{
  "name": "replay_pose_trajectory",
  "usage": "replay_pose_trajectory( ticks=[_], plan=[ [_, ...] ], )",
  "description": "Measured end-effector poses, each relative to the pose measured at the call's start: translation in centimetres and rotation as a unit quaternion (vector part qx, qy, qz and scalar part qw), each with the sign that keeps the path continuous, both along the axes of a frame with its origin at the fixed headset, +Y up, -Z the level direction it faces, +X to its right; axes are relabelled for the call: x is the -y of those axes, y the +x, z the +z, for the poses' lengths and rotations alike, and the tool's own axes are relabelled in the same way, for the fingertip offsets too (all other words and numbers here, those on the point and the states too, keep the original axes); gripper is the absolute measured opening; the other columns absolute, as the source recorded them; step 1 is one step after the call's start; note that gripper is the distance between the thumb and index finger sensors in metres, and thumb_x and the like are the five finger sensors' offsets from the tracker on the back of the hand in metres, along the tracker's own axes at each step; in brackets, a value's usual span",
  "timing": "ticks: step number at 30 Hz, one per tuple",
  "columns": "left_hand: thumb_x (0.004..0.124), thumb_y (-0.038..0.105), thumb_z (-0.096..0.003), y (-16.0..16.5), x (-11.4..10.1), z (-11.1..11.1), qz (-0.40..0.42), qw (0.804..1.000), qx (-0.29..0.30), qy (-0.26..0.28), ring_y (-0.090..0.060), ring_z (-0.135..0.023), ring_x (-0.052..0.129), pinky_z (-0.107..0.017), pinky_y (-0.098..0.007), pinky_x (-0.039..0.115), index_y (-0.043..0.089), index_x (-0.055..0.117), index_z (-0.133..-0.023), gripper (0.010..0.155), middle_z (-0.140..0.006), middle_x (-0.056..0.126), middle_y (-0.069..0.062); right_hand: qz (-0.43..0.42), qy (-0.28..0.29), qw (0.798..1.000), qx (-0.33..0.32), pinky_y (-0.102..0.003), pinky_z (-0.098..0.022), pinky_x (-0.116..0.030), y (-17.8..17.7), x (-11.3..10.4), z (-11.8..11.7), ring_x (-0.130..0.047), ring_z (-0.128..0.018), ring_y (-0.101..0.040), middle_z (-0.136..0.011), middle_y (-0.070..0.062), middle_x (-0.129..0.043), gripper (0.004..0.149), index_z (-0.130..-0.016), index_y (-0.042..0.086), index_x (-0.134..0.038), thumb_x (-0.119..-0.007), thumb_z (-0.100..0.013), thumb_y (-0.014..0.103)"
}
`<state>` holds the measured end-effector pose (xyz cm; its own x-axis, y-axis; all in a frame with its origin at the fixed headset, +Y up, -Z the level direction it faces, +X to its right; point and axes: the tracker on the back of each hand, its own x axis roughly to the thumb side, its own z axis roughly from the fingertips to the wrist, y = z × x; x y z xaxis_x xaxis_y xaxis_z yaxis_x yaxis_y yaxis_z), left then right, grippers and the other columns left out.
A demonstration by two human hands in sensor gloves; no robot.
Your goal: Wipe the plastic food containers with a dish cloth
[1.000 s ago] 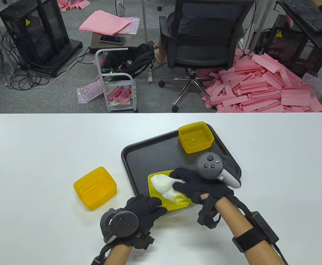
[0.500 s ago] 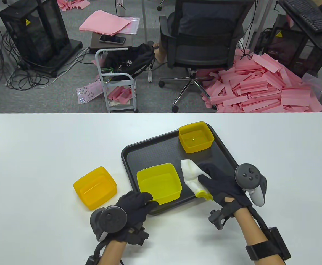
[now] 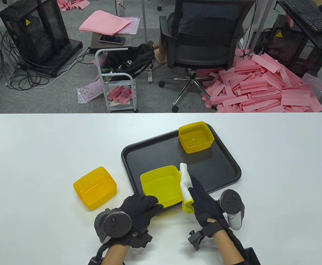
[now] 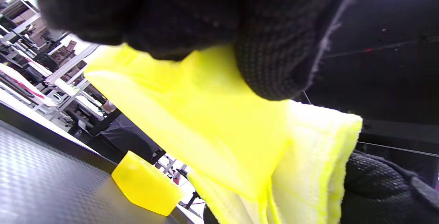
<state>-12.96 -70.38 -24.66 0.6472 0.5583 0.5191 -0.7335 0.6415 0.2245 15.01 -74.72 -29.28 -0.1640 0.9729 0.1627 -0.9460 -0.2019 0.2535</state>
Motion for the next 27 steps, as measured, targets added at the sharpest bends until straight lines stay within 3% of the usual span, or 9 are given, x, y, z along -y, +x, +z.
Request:
replay_pose_trajectory(
  ticks=[5,13,20,27],
  plan=[
    [0.092,0.051,-0.0381,1.6,-0.3,0.6,0.000,0.999,0.039,0.005,-0.023,-0.030,0.098,-0.027,-0.043,0.085,0.026,0.098,-0.065,0.037,-0.035,0.098,0.001,-0.057,-0.009,0.998,0.015,-0.057,-0.060,-0.073,1.6,0.2,-0.1,-0.069,-0.091,-0.047,-0.115,-0.022,-0.051,0.066,-0.117,0.023,-0.027,-0.045,-0.062,0.054],
    [0.091,0.051,-0.0383,3.1,-0.9,1.5,0.011,0.994,0.104,0.017,-0.023,-0.030,0.098,-0.027,-0.043,0.085,0.026,0.099,-0.065,0.037,-0.035,0.098,0.001,-0.140,-0.034,0.989,0.004,-0.056,-0.058,-0.075,3.4,0.9,-0.6,-0.071,-0.089,-0.047,-0.115,-0.019,-0.054,0.062,-0.117,0.031,-0.043,-0.048,-0.062,0.061],
    [0.091,0.051,-0.0383,3.3,-1.0,1.6,0.038,0.985,0.169,0.004,-0.024,-0.032,0.098,-0.029,-0.043,0.085,0.027,0.098,-0.066,0.038,-0.037,0.098,0.001,-0.230,-0.082,0.967,-0.072,-0.055,-0.058,-0.076,3.9,1.8,-1.2,-0.075,-0.086,-0.046,-0.109,-0.015,-0.068,0.059,-0.111,0.031,-0.062,-0.049,-0.063,0.063],
    [0.091,0.050,-0.0391,3.6,-1.5,1.9,0.061,0.973,0.222,-0.014,-0.024,-0.032,0.098,-0.029,-0.043,0.085,0.027,0.098,-0.067,0.037,-0.037,0.097,0.001,-0.295,-0.137,0.926,-0.190,-0.055,-0.058,-0.075,3.8,2.7,-1.5,-0.074,-0.087,-0.048,-0.111,-0.016,-0.067,0.059,-0.110,0.029,-0.066,-0.050,-0.065,0.064]
  ],
)
